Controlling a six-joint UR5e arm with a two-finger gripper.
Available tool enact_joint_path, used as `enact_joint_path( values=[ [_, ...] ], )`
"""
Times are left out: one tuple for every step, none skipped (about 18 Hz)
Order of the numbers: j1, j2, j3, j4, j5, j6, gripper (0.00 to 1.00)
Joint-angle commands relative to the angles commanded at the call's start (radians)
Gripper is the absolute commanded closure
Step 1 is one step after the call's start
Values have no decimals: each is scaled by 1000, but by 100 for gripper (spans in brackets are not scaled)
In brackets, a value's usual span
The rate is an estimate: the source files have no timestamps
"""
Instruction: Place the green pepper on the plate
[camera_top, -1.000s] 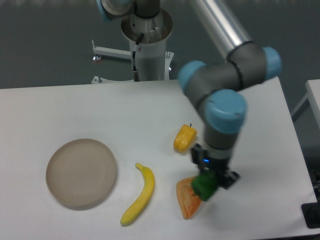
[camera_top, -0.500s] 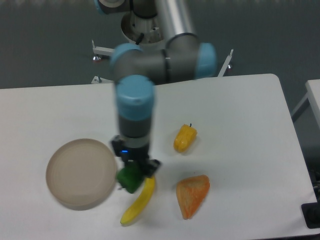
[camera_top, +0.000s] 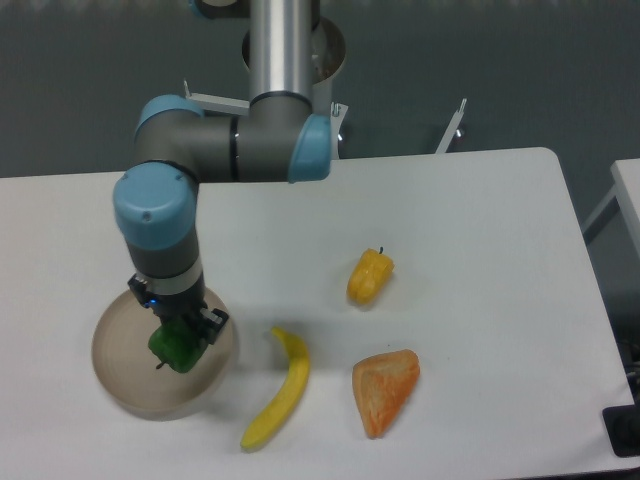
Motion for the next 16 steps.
enact_joint_path(
  values=[
    [-2, 0, -11, 0, 0, 0, 61],
    [-2, 2, -23, 5, 0, 0, 61],
    [-3, 2, -29, 6, 0, 2, 61],
    [-3, 0, -31, 6, -2, 2, 61],
    [-3, -2, -31, 9, -2, 3, 60],
    [-3, -3, -32, 12, -2, 9, 60],
    [-3, -6, -32, 12, -2, 12, 60],
    [-3, -11, -32, 14, -2, 17, 60],
    [-5, -15, -32, 18, -2, 21, 60],
    [-6, -18, -34, 38, -2, 41, 60],
    [-6, -15, -49, 58, -2, 72, 61],
    [-8, -11, -67, 80, 0, 109, 60],
    [-8, -12, -80, 104, 0, 135, 60],
    [-8, -15, -81, 109, 0, 143, 60],
    [-8, -17, -80, 112, 0, 144, 61],
    [-8, -17, -81, 112, 0, 144, 61]
  ],
)
